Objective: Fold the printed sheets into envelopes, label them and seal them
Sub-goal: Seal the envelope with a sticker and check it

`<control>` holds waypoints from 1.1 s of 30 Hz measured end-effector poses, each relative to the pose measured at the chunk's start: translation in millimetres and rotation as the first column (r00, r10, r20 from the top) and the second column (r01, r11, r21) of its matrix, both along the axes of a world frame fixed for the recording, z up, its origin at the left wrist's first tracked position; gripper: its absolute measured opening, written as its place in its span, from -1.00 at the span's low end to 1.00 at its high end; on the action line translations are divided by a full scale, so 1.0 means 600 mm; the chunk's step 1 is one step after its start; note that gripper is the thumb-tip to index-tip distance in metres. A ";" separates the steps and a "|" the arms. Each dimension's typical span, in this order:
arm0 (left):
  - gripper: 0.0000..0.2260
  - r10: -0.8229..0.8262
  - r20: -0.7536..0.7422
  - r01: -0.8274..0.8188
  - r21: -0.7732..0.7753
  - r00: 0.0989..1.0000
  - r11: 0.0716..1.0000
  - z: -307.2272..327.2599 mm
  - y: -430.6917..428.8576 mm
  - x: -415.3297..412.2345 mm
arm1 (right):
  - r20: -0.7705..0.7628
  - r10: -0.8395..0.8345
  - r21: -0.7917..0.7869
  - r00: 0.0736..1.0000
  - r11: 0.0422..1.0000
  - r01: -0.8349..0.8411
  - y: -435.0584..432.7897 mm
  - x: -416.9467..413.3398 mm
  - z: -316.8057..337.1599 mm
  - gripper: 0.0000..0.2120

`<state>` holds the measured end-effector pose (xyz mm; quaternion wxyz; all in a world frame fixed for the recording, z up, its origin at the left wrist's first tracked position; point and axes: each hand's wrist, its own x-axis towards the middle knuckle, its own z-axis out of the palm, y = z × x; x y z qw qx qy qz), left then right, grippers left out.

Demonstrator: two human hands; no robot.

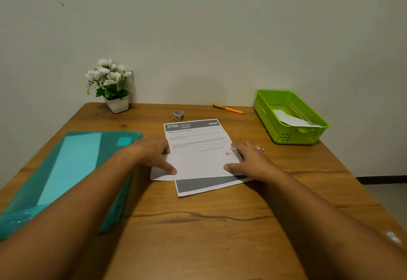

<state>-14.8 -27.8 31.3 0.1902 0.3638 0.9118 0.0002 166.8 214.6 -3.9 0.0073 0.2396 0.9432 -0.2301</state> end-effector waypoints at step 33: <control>-0.81 -0.042 0.529 -0.475 0.791 0.848 0.385 0.048 0.217 0.029 | -0.443 -0.472 -0.652 0.762 0.754 0.088 0.216 0.174 0.097 -0.91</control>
